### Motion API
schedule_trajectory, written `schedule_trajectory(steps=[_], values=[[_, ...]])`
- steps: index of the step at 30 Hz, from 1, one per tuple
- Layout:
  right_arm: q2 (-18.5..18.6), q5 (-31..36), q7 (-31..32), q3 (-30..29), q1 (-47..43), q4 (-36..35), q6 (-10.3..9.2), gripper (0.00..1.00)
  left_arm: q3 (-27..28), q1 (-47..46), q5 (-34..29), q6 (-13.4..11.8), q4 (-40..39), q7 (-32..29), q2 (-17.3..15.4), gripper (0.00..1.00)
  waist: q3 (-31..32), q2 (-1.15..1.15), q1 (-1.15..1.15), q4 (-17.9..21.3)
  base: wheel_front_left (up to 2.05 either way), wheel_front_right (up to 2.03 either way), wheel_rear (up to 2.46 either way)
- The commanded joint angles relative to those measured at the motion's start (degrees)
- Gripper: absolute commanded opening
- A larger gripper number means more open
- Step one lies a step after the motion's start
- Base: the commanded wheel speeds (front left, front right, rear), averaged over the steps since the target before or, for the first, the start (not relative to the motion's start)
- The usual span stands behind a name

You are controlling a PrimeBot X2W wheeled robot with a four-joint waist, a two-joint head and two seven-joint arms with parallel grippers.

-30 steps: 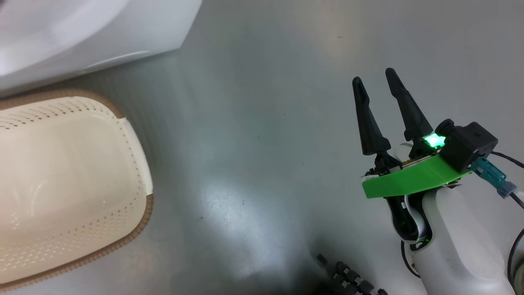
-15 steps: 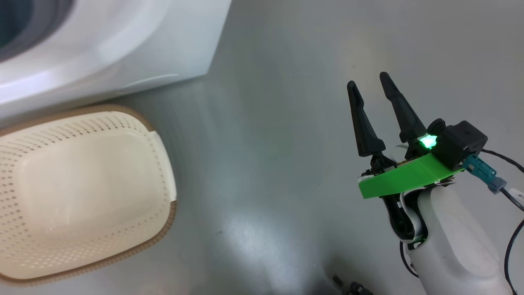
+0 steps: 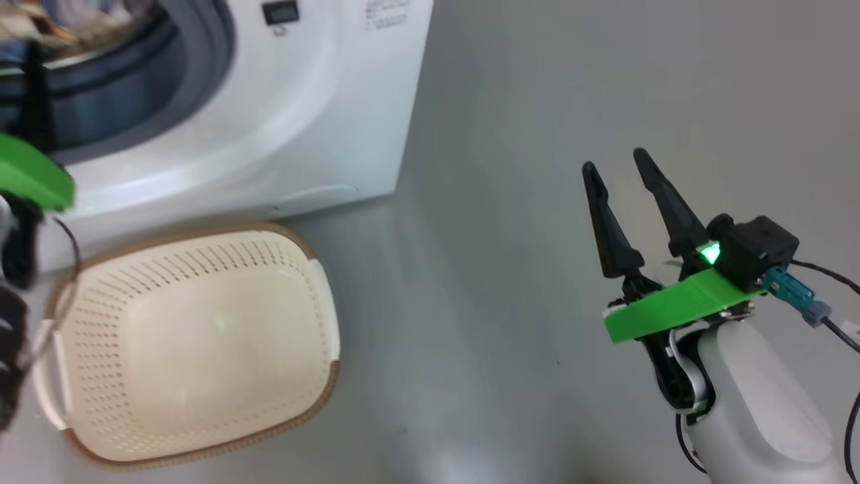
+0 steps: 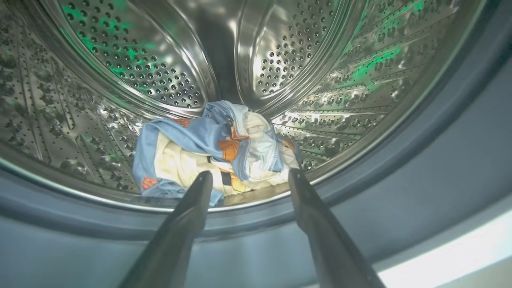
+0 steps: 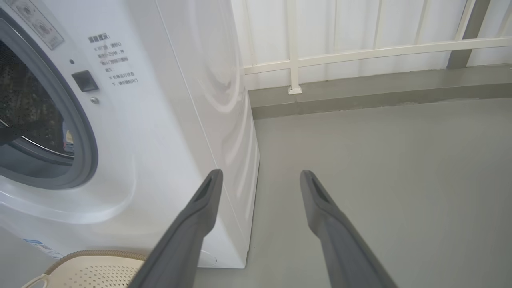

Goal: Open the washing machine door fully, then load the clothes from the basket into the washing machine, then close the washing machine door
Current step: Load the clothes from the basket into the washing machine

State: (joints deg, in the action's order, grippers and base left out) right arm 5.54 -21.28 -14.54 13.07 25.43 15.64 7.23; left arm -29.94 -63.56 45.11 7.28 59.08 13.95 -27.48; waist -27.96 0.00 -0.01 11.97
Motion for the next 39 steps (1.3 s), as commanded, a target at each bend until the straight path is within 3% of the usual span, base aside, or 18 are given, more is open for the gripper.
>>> schedule_trajectory(steps=[1,17,28,39], values=[[0.57,-0.77,-0.46,0.99,-1.87,-0.78,0.25,1.00,1.72,1.98,0.67,0.21,-1.84,0.73,-2.18,1.00,5.46,0.00,0.01,-3.16,0.00,0.00,0.00],[3.77,-2.44,-0.46,-0.21,-6.07,0.21,0.25,1.00,16.28,30.62,-9.42,-6.56,-28.98,1.04,2.76,1.00,16.07,0.00,0.01,-7.93,0.00,0.00,0.00],[5.44,-3.71,-0.46,-0.05,-8.50,0.38,0.25,1.00,23.47,44.82,-12.45,-7.62,-39.53,1.05,6.88,1.00,19.97,0.00,0.01,-8.62,0.00,0.00,0.00],[6.08,-3.82,-0.46,-0.28,-9.60,-0.04,0.25,1.00,25.84,50.24,-14.92,-6.05,-42.58,1.05,9.55,1.00,21.19,0.00,0.01,-8.92,0.00,0.00,0.00]])
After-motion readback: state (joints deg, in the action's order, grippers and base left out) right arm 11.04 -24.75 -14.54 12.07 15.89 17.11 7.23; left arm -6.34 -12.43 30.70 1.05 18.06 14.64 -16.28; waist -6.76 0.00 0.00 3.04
